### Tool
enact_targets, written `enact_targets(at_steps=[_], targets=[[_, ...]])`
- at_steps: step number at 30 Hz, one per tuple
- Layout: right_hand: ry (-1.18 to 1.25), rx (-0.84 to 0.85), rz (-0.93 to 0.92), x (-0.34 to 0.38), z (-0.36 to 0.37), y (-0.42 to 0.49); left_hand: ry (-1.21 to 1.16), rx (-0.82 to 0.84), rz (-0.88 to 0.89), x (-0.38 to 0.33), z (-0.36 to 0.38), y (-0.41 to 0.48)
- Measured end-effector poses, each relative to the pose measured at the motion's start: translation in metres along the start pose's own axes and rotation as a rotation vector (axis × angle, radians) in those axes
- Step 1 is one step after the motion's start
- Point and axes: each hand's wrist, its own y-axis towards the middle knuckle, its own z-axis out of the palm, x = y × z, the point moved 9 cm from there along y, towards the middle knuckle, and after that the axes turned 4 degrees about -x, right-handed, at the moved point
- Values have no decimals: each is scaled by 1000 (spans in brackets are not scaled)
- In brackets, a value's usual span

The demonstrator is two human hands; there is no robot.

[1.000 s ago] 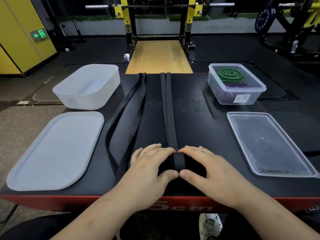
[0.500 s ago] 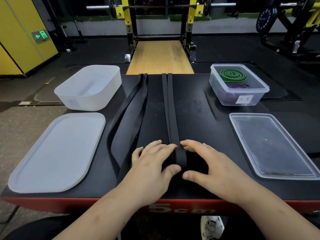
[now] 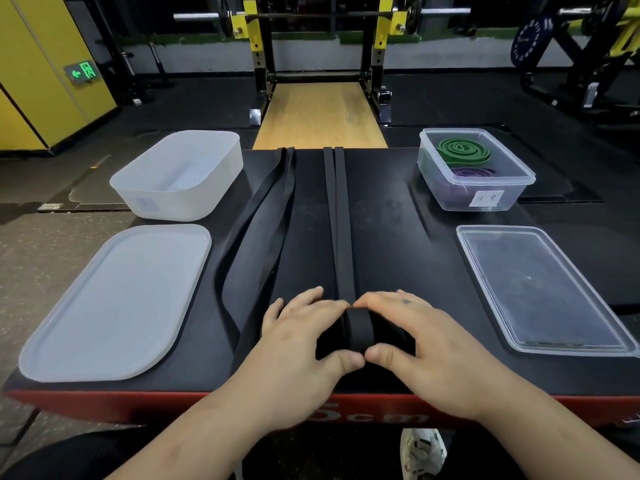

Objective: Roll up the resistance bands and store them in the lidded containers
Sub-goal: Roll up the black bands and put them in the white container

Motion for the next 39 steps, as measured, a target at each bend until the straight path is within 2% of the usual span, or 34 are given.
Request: enact_targets(at_steps=[8, 17, 22, 26, 31, 35, 39], targets=[[-31, 102, 63, -10, 8, -10, 34, 9, -11, 0, 5, -8], [-41, 51, 37, -4, 6, -1, -13, -14, -8, 1, -2, -4], [-37, 24, 147, -17, 6, -3, 27, -32, -7, 2, -4, 5], [-36, -8, 84, -10, 5, 5, 18, 10, -27, 5, -3, 8], [-32, 36, 79, -13, 6, 13, -5, 38, -41, 6, -7, 13], [6, 79, 151, -21, 8, 11, 36, 27, -21, 5, -7, 23], [-13, 37, 116, -20, 7, 16, 37, 59, -2, 9, -2, 23]])
